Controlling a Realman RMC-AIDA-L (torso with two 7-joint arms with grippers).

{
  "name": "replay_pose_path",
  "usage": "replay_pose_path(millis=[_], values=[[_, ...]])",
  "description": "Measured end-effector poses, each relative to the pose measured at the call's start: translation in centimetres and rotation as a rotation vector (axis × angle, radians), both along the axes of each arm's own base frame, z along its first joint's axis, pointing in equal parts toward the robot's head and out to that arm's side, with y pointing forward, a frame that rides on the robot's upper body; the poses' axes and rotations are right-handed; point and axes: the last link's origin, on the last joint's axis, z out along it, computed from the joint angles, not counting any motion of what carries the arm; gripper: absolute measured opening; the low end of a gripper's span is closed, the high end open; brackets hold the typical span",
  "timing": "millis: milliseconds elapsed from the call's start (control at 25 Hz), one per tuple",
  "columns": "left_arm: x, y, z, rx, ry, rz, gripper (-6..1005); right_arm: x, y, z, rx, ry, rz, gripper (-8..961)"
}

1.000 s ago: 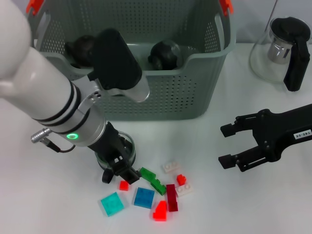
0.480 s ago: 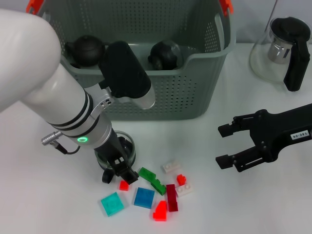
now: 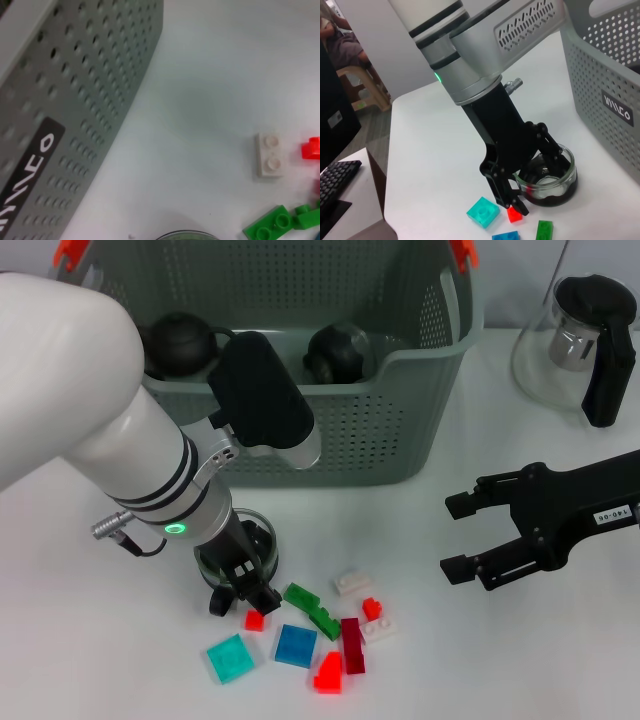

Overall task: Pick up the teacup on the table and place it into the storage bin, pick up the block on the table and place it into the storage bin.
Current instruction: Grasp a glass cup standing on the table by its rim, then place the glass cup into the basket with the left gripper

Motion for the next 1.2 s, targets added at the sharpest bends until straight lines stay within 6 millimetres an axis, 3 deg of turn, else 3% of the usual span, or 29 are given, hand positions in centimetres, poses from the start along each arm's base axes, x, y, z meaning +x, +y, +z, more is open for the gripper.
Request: replay_pose_path(millis=[400,1040,1200], values=[[0.1,-0.2,-0.4,-0.009,0.026,-0.018,739,0.0,0.1,0.0,0.002,0.0,0.002,940],[0.8,-0.5,-0.7,-0.02,0.042,-0.045,69,0.2,0.0,0.2,0.011,0.004,-0.009,940],[1.1,-0.8,-0.5,-0.028,0.047,-0.046,57,0.2,0.0,0.2,0.012,0.005,-0.009,941]])
